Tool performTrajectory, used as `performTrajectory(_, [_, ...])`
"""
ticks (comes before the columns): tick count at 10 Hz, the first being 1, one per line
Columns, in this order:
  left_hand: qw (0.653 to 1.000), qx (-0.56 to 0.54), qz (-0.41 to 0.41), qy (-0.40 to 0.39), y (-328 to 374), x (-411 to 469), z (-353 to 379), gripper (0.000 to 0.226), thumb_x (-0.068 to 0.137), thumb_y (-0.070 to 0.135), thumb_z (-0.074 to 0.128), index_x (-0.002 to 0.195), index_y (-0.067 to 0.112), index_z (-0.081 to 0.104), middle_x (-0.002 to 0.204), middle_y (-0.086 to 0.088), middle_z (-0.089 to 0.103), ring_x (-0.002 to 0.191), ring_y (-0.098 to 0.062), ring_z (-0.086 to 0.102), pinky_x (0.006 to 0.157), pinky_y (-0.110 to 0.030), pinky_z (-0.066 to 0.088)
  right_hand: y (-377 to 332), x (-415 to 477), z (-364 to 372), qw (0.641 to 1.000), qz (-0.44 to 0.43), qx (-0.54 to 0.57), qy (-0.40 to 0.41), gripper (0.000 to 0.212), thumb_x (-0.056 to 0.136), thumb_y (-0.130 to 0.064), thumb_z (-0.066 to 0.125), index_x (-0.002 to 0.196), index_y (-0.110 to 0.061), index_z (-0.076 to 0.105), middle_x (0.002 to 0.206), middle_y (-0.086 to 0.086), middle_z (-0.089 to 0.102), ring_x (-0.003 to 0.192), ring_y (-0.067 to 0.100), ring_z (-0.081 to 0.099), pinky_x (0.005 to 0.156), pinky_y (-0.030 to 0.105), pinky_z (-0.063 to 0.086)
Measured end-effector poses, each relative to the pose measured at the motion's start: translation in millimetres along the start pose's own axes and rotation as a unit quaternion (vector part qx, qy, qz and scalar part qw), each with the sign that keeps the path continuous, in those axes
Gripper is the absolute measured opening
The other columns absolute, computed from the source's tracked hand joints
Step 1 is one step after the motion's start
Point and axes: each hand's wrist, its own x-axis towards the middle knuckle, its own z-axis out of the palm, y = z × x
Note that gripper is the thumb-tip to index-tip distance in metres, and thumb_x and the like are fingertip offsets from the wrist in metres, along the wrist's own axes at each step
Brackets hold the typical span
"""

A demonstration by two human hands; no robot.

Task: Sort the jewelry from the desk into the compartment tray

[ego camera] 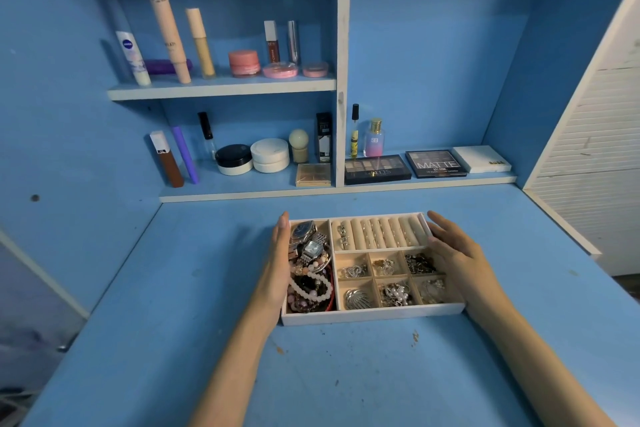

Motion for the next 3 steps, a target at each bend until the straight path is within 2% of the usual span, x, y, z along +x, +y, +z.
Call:
performTrajectory(1, [1.000,-0.009,-0.001,0.010,2.0,2.8,-5.4,0.072,0.074,0.072,0.048,0.135,0.035,0.039,0.140,0.017,0.039,0.132,-0.005,0.034,0.114,-0.039,0.024,-4.0,-6.0,-2.7,1.000,0.001,-0.003,-0.008,0.038,0.095,-0.006,0.047,0.128,-0.024,0.050,0.122,-0.004,0.056,0.101,0.008,0.058,0.066,0.012,0.049])
performTrajectory(2, [0.999,-0.001,0.007,0.033,4.0,-4.9,-11.7,0.034,0.089,0.039,0.052,0.122,0.033,0.050,0.134,0.007,0.050,0.122,-0.008,0.047,0.110,-0.037,0.031,-8.0,-11.3,-10.8,1.000,0.016,-0.005,-0.025,0.031,0.093,-0.004,0.049,0.116,-0.024,0.056,0.109,-0.005,0.065,0.082,0.000,0.065,0.058,0.011,0.051])
performTrajectory(3, [0.997,0.057,-0.003,0.048,-0.2,-37.2,-22.8,0.025,0.089,0.034,0.055,0.113,0.041,0.052,0.128,0.009,0.054,0.116,-0.006,0.051,0.107,-0.037,0.035,-9.8,-27.7,-27.7,0.990,-0.005,-0.138,-0.019,0.027,0.092,-0.016,0.055,0.110,-0.035,0.058,0.103,-0.007,0.069,0.091,0.007,0.065,0.082,0.027,0.053])
